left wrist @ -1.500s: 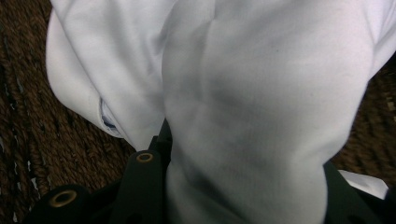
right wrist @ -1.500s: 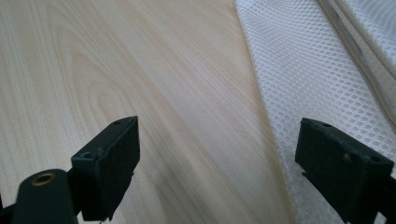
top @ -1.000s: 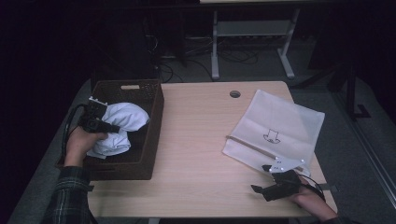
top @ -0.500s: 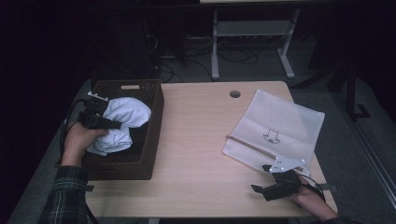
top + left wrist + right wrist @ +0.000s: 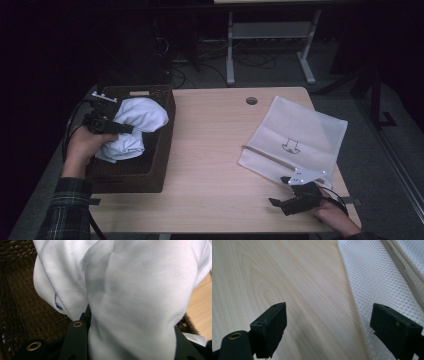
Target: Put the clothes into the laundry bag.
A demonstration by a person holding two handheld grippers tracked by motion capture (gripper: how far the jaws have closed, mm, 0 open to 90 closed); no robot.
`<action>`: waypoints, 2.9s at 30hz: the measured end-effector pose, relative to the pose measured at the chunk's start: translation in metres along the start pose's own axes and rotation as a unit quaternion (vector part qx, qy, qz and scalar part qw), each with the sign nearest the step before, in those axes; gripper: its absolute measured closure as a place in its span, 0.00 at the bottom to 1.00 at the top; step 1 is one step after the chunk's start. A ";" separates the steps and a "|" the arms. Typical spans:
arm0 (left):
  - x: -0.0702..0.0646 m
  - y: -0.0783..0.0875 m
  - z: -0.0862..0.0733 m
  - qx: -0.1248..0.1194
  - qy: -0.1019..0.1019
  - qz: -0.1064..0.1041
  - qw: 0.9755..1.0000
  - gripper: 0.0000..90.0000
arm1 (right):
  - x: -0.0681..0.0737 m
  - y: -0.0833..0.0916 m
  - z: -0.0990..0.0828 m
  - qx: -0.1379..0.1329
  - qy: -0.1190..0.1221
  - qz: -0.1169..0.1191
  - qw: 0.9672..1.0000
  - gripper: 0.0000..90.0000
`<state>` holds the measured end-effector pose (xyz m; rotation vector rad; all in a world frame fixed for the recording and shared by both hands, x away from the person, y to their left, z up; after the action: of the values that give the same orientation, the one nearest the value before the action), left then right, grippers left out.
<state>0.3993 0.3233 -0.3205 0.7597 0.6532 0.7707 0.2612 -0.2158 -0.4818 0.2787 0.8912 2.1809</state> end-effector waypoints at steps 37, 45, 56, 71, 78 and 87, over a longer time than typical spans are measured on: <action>-0.097 -0.026 0.044 0.007 -0.102 -0.073 0.992 0.67 | 0.000 0.002 0.000 -0.003 0.000 0.000 1.000 0.15; -0.124 -0.044 0.049 0.016 -0.131 -0.094 0.987 0.67 | 0.001 0.002 0.000 -0.005 0.000 0.001 1.000 0.15; -0.152 -0.078 0.044 0.035 -0.156 -0.118 0.980 0.67 | 0.001 0.002 0.001 -0.005 0.001 0.002 1.000 0.15; -0.177 -0.120 0.020 0.055 -0.166 -0.127 0.976 0.67 | 0.002 0.003 0.001 -0.007 0.006 0.003 1.000 0.15; -0.185 -0.136 0.005 0.066 -0.169 -0.122 0.976 0.67 | 0.002 0.003 0.001 -0.006 0.006 0.004 1.000 0.15; -0.191 -0.156 -0.020 0.079 -0.176 -0.108 0.975 0.67 | 0.001 0.005 0.002 -0.011 0.003 -0.001 1.000 0.15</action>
<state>0.3349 0.1015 -0.4106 0.9267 0.4694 0.3733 0.2587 -0.2165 -0.4774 0.2607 0.8688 2.1896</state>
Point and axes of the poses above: each handheld gripper's, and its own axes: y roughly backward along the jaws, z roughly out of its top, x roughly to its left, the point moved 2 cm from there along -y, roughly forward along the jaws, and after that the axes turned 11 degrees about -z, right-handed, at the moved point
